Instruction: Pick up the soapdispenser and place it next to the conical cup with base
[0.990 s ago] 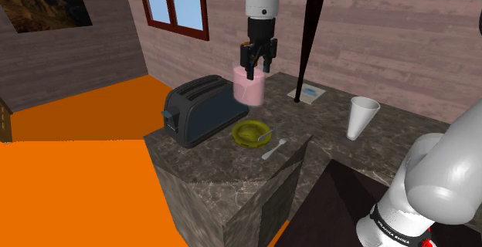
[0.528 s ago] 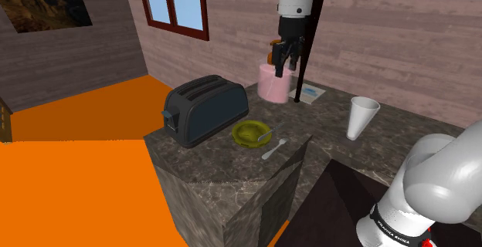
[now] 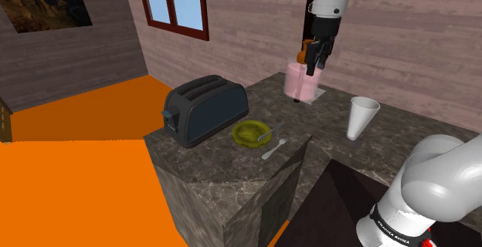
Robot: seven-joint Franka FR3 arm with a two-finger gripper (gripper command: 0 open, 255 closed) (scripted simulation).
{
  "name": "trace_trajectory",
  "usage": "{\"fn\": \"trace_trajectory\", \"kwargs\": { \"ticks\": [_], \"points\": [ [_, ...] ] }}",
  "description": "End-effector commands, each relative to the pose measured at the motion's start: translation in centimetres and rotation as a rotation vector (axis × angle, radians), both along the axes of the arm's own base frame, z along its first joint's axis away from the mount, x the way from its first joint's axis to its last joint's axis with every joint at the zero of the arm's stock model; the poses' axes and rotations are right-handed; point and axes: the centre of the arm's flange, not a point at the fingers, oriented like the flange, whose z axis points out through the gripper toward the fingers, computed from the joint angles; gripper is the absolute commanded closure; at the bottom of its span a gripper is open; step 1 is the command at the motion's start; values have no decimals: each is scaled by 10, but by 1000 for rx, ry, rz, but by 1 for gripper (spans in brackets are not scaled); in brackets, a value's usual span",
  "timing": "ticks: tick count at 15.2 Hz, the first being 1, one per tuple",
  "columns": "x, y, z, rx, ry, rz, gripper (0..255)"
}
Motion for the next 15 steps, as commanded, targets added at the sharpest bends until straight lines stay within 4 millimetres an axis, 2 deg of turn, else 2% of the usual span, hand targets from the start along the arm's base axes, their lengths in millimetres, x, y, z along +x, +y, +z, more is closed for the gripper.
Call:
{"fn": "trace_trajectory", "kwargs": {
  "ticks": [1,15],
  "points": [
    [-16,-21,3,0,0,1,255],
    [-129,-168,3,0,0,1,255]
  ]
}}
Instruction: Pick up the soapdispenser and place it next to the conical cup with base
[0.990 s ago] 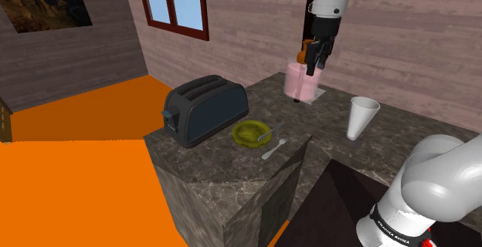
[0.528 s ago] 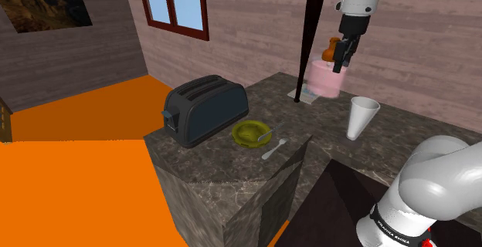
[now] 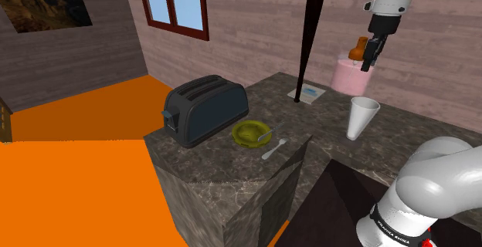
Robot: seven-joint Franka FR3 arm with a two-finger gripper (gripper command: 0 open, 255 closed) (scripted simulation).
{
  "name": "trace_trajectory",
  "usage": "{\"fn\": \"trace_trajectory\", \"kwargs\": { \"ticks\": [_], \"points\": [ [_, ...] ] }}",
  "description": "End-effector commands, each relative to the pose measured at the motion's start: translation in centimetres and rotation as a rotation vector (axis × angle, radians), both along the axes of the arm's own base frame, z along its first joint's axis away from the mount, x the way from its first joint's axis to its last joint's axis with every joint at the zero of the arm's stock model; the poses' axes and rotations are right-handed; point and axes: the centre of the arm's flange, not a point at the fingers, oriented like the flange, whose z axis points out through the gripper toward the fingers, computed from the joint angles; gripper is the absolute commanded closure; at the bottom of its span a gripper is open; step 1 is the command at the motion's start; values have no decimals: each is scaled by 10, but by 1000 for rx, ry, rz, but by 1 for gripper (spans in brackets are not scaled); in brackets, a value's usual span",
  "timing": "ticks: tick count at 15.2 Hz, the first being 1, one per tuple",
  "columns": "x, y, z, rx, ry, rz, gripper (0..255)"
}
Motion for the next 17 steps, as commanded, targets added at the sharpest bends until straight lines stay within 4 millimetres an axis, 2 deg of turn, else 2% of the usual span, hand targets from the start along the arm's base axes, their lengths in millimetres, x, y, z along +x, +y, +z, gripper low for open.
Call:
{"fn": "trace_trajectory", "kwargs": {
  "ticks": [1,17],
  "points": [
    [-16,-23,1,-1,0,1,255],
    [-144,-190,2,-1,0,1,255]
  ]
}}
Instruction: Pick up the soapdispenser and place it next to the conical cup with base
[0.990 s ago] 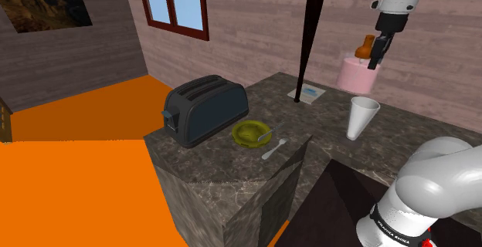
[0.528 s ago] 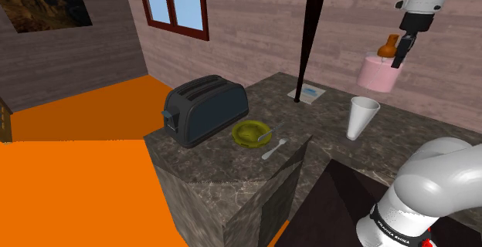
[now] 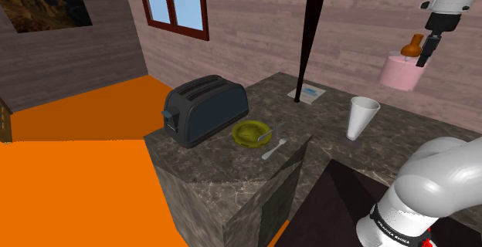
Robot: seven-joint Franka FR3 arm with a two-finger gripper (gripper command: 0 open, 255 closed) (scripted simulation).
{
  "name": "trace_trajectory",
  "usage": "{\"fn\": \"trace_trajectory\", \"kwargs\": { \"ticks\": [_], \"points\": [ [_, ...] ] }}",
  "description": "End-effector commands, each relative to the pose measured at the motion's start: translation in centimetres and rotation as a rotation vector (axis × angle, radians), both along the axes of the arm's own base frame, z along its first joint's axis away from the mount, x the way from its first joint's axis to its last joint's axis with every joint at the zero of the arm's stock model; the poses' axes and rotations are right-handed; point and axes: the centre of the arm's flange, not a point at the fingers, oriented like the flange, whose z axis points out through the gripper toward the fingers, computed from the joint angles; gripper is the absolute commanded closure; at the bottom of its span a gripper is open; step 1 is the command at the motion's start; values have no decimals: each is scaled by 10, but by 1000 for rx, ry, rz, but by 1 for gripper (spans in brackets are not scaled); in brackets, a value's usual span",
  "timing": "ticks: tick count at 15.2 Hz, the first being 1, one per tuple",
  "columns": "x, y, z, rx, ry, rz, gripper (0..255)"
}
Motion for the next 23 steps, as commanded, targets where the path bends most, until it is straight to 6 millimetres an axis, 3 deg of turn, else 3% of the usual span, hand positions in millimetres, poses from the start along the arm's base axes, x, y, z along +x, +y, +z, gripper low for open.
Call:
{"fn": "trace_trajectory", "kwargs": {
  "ticks": [1,2,23],
  "points": [
    [-17,-21,0,-1,0,1,255],
    [-30,-37,0,-1,0,1,255],
    [-30,-37,-110,-1,0,1,255]
  ]
}}
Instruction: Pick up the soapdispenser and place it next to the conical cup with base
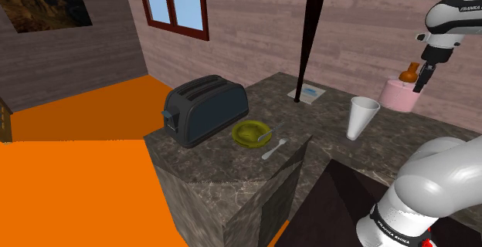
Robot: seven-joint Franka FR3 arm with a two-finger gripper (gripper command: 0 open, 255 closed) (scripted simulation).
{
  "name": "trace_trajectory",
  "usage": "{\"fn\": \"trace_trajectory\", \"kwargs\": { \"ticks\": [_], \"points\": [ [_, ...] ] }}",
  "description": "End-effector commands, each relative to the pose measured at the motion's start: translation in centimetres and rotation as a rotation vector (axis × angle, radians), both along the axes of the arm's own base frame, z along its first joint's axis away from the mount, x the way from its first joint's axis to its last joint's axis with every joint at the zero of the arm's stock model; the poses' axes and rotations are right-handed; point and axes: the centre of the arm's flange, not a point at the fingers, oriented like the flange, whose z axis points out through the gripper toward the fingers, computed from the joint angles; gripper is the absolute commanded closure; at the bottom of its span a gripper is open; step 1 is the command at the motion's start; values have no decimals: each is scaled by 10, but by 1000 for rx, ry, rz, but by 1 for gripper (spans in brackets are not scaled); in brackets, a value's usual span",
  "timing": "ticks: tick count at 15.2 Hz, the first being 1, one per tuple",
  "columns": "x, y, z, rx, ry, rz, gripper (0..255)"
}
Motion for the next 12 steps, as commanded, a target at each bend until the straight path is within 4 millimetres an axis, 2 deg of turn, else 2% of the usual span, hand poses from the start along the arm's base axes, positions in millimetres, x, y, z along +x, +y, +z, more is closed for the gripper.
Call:
{"fn": "trace_trajectory", "kwargs": {
  "ticks": [1,12],
  "points": [
    [0,0,-10,-1,-1,0,255],
    [0,0,-68,-1,-1,0,255]
  ]
}}
